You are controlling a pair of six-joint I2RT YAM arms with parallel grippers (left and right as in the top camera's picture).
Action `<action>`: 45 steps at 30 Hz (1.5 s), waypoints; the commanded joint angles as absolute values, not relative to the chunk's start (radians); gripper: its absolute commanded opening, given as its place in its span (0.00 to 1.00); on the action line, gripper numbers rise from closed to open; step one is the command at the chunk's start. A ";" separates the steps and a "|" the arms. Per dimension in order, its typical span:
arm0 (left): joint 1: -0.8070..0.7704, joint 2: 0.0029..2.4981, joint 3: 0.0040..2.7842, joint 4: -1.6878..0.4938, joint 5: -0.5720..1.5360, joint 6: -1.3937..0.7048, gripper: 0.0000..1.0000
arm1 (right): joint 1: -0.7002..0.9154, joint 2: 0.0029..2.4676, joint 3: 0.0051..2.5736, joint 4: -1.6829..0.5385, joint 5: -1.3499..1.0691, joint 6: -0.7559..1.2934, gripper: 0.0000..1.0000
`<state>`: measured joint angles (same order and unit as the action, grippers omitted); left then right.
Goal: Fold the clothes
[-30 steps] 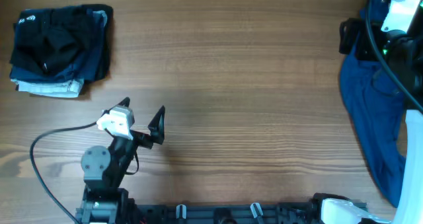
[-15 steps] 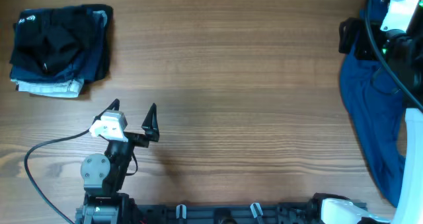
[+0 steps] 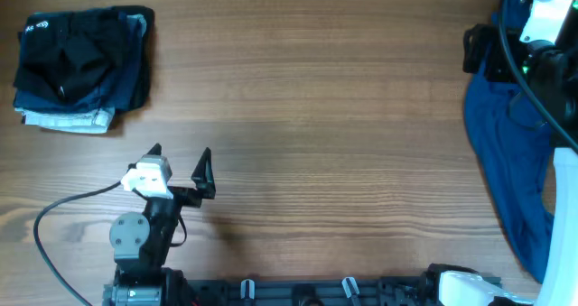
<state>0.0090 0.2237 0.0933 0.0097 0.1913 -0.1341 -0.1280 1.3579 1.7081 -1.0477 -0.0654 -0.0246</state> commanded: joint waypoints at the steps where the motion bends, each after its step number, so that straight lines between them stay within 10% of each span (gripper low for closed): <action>1: 0.016 0.171 0.082 -0.010 0.196 -0.142 1.00 | -0.126 1.366 1.709 -1.045 -0.052 -0.020 1.00; 45: 0.016 0.007 0.006 -0.064 0.140 -0.143 1.00 | -0.125 1.209 1.567 -0.849 -0.081 0.097 1.00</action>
<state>0.0086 0.0147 0.0120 -0.0608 0.1532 -0.1341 -0.1280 1.3453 1.6936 -1.0172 -0.0624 -0.0204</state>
